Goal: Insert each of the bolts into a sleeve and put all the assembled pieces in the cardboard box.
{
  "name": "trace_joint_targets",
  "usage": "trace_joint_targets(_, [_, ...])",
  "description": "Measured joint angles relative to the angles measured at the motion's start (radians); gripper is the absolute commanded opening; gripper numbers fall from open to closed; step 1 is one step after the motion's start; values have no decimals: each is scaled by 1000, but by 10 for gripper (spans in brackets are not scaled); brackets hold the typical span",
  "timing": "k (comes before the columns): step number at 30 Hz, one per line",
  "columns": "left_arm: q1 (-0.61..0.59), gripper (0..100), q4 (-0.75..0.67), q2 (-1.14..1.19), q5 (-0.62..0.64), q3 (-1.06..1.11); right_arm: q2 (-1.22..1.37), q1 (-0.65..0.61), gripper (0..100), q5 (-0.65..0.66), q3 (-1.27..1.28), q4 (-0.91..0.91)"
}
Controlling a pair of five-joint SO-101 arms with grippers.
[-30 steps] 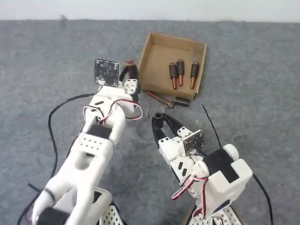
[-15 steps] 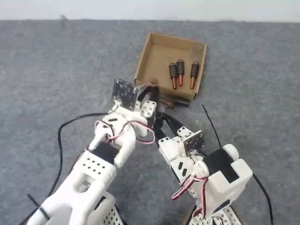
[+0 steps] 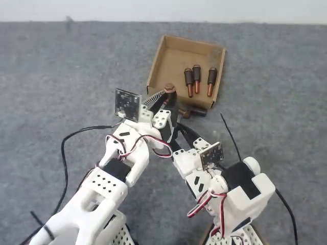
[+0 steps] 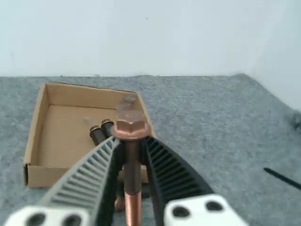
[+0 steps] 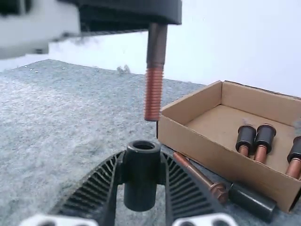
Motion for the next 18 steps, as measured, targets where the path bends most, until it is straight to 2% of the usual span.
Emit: trace_joint_targets(18, [3, 11, 0, 0, 17, 63, 0, 0, 7, 0, 0, 0])
